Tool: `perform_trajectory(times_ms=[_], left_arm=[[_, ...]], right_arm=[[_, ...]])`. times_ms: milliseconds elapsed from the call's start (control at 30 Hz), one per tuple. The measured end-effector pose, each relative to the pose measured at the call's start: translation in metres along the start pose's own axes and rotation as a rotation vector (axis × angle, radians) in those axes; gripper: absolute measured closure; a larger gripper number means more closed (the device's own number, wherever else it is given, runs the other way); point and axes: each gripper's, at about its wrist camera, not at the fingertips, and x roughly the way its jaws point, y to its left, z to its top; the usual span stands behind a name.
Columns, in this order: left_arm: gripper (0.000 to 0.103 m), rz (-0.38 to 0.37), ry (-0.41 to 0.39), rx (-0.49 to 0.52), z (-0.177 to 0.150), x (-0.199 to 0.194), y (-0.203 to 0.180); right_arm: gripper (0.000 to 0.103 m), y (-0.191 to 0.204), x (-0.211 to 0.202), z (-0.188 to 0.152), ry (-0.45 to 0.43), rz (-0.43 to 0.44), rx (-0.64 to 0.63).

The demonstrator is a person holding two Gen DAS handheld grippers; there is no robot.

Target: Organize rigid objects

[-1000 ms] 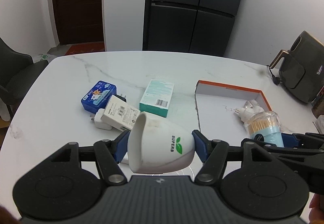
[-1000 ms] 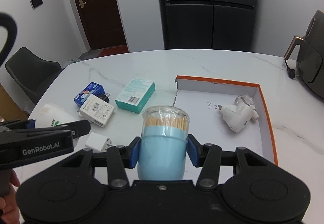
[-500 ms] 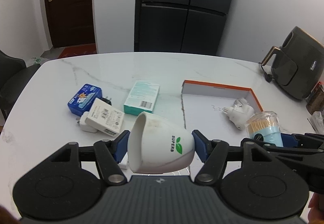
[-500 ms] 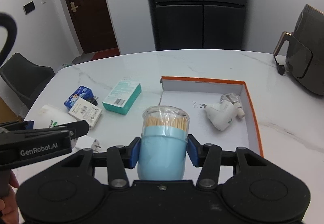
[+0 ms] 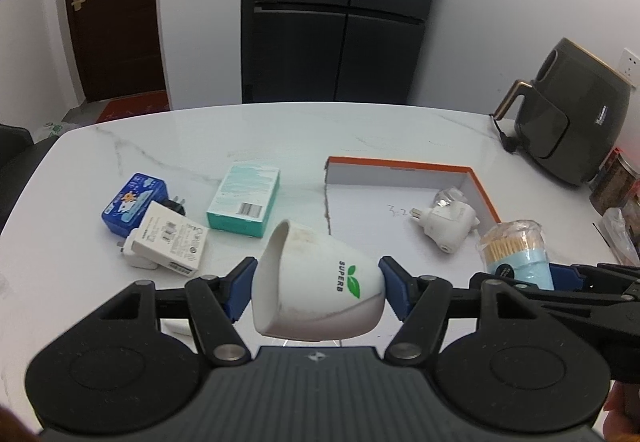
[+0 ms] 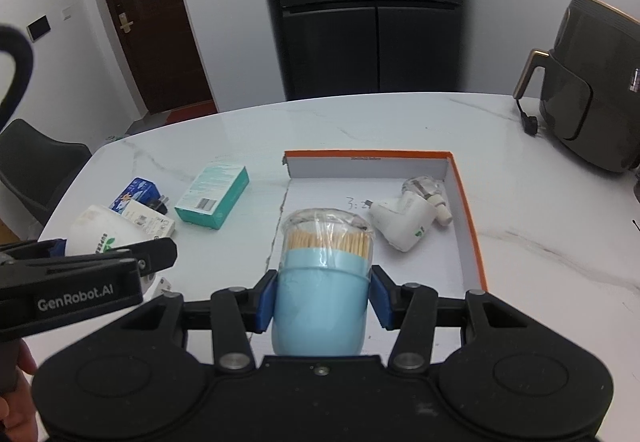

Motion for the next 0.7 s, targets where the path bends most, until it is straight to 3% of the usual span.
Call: perform_trajectory(times_ms=[700], left_arm=[[0.036,-0.048,0.010,0.052,0.006,0.014,-0.030]], right_arm=[[0.045,-0.031,-0.002,0.001,-0.006,-0.042,0.055]])
